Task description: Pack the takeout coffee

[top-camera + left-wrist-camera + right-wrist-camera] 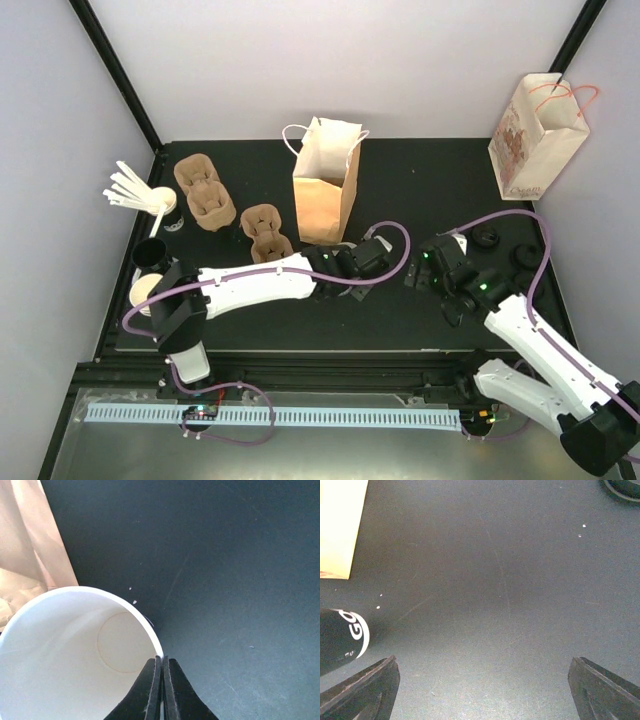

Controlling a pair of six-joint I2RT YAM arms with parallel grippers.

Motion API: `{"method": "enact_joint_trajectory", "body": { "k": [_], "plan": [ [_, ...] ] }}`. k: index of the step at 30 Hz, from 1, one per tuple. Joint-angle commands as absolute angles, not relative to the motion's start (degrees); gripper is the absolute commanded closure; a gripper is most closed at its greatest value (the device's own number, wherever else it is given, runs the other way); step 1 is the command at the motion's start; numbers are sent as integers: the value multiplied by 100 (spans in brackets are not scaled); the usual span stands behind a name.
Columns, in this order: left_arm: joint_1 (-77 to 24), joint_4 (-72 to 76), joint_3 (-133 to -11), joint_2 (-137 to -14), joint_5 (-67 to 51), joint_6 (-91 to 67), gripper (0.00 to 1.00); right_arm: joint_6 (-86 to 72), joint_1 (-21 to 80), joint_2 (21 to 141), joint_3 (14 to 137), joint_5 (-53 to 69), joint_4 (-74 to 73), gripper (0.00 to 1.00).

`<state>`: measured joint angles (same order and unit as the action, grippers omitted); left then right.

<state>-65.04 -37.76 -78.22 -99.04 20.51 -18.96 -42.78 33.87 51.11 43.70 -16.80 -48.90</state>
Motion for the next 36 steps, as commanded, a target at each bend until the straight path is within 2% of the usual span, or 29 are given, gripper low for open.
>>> {"method": "enact_joint_trajectory", "body": {
  "k": [1, 6, 8, 13, 17, 21, 25, 28, 31, 36],
  "plan": [
    [-6592, -3903, -8067, -10010, 2294, -1863, 96, -4454, 3185, 5184, 4526, -1704, -4770, 5],
    [-6592, -3762, -7948, -9986, 2066, -1893, 95, -4395, 2872, 5525, 4682, -1618, -4708, 5],
    [-6591, -3749, -7952, -9972, 1994, -1910, 88, -4401, 2726, 5634, 4730, -1546, -4690, 5],
    [-6593, -3725, -7902, -9785, 1910, -1993, 40, -4394, 2431, 5839, 4777, -1422, -4578, 3],
    [-6590, -3871, -7951, -9540, 1946, -2031, 23, -4380, 2259, 6004, 4922, -1508, -4550, 1],
    [-6585, -3898, -7868, -9026, 2001, -2099, 17, -4364, 2009, 6293, 5178, -1573, -4647, 0],
    [-6397, -4011, -7675, -8564, 1822, -2273, 16, -4355, 1896, 6698, 5569, -2028, -4790, 0],
    [-5987, -3918, -7337, -8210, 1163, -2406, 15, -4141, 1788, 6932, 5691, -2328, -4559, 0],
    [-5526, -3532, -6730, -7757, 309, -2483, 15, -4033, 1263, 7154, 5626, -1865, -4139, 0],
    [-5179, -3308, -6331, -7133, 32, -2406, 14, -4175, 447, 8067, 6115, -1874, -4107, 0]
  ]
}}
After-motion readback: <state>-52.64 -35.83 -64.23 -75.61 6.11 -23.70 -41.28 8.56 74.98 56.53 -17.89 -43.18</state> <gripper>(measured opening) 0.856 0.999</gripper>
